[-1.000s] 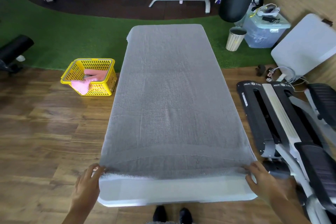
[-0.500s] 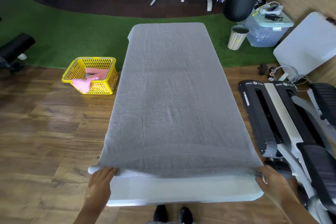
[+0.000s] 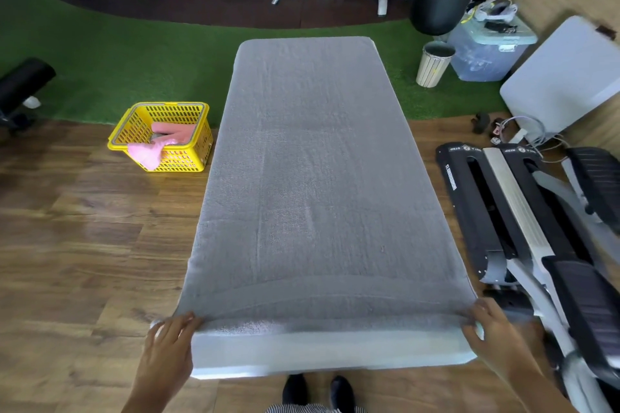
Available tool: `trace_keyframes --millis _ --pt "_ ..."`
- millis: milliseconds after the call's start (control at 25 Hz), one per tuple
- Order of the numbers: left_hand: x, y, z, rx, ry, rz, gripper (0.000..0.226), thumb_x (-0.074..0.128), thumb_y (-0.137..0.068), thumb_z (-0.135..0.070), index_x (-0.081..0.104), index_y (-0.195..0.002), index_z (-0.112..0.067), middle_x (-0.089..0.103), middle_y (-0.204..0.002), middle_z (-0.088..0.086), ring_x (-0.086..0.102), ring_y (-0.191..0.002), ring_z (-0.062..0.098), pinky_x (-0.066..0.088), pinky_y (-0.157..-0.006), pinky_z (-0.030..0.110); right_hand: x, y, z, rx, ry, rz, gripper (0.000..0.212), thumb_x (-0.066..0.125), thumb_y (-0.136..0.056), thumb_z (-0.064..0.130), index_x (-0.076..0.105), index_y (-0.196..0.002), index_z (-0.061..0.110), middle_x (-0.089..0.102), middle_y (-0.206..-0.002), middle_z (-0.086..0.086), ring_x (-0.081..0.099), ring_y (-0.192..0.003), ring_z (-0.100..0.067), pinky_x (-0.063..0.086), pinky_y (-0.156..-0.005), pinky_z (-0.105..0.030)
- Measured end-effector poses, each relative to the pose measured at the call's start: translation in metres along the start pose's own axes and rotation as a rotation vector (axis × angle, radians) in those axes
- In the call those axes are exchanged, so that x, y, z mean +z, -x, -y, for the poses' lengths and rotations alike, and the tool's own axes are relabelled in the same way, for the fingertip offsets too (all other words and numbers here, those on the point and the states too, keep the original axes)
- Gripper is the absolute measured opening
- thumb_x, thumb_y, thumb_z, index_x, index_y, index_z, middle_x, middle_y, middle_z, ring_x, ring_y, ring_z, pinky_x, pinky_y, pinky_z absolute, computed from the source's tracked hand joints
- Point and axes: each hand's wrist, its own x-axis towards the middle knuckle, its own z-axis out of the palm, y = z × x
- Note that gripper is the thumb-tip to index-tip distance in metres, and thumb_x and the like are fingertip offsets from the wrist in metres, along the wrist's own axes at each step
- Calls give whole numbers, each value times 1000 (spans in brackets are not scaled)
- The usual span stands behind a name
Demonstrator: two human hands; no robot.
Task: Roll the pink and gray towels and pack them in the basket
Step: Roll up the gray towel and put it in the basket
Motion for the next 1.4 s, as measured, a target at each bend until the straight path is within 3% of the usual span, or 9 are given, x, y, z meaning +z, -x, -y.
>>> trace_keyframes --millis 160,360,560,720,800,920,1040,1200,1400 --pt "4 0 -8 35 36 -71 40 33 -75 -7 54 -108 -19 65 -100 8 58 -93 25 37 -85 39 11 6 -12 -111 61 -48 32 67 -70 -6 66 -98 10 59 -103 -4 64 -78 -30 53 -58 -35" --pt "12 0 -11 63 50 -49 47 30 -96 -31 71 -99 -7 69 -98 7 54 -97 18 27 -105 28 21 13 -18 -90 78 -61 32 60 -69 11 69 -100 8 62 -107 -2 65 -74 -26 54 -59 -33" --pt "10 -8 -12 35 55 10 46 33 -71 -1 72 -95 -2 69 -90 7 51 -93 19 15 -113 19 0 3 -5 -88 77 -52 29 80 -55 -7 70 -77 10 66 -80 -4 63 -56 -21 47 -49 -23" --pt "5 -10 -5 125 112 34 55 29 -64 -1 56 -109 -15 62 -95 3 50 -90 19 14 -110 14 -12 6 -4 -72 -3 -32 15 66 -68 6 64 -65 21 59 -73 8 48 -55 -11 36 -51 -18" --pt "7 -10 0 122 102 -14 53 28 -67 0 53 -110 -18 55 -102 3 51 -89 22 31 -104 23 -7 9 -6 -94 -15 -43 17 63 -70 5 63 -68 22 52 -82 11 45 -57 -4 34 -57 -15" --pt "1 -5 -1 -126 50 -113 30 44 -80 -8 59 -104 -17 61 -103 10 58 -85 33 49 -70 49 -3 10 -4 -67 10 -64 18 56 -72 7 68 -85 12 56 -93 -1 59 -71 -18 41 -64 -23" --pt "-7 -3 -7 -397 45 -68 16 77 -78 -14 70 -91 -19 66 -102 12 65 -88 39 48 -69 53 -2 12 -3 -149 91 -129 32 43 -74 16 67 -89 2 64 -88 -8 53 -85 -21 36 -80 -22" --pt "3 4 5 -184 79 -128 36 47 -83 -33 73 -92 -10 69 -100 9 65 -86 32 50 -69 48 -3 12 -1 -166 85 -126 37 39 -74 20 68 -84 1 65 -86 -10 46 -92 -18 27 -92 -13" --pt "5 -3 8 -36 -33 -87 36 39 -77 -15 65 -102 -17 69 -100 4 65 -86 26 46 -70 44 -2 8 -1 -148 136 -102 23 76 -59 -2 69 -78 10 64 -83 -2 50 -87 -16 40 -75 -24"
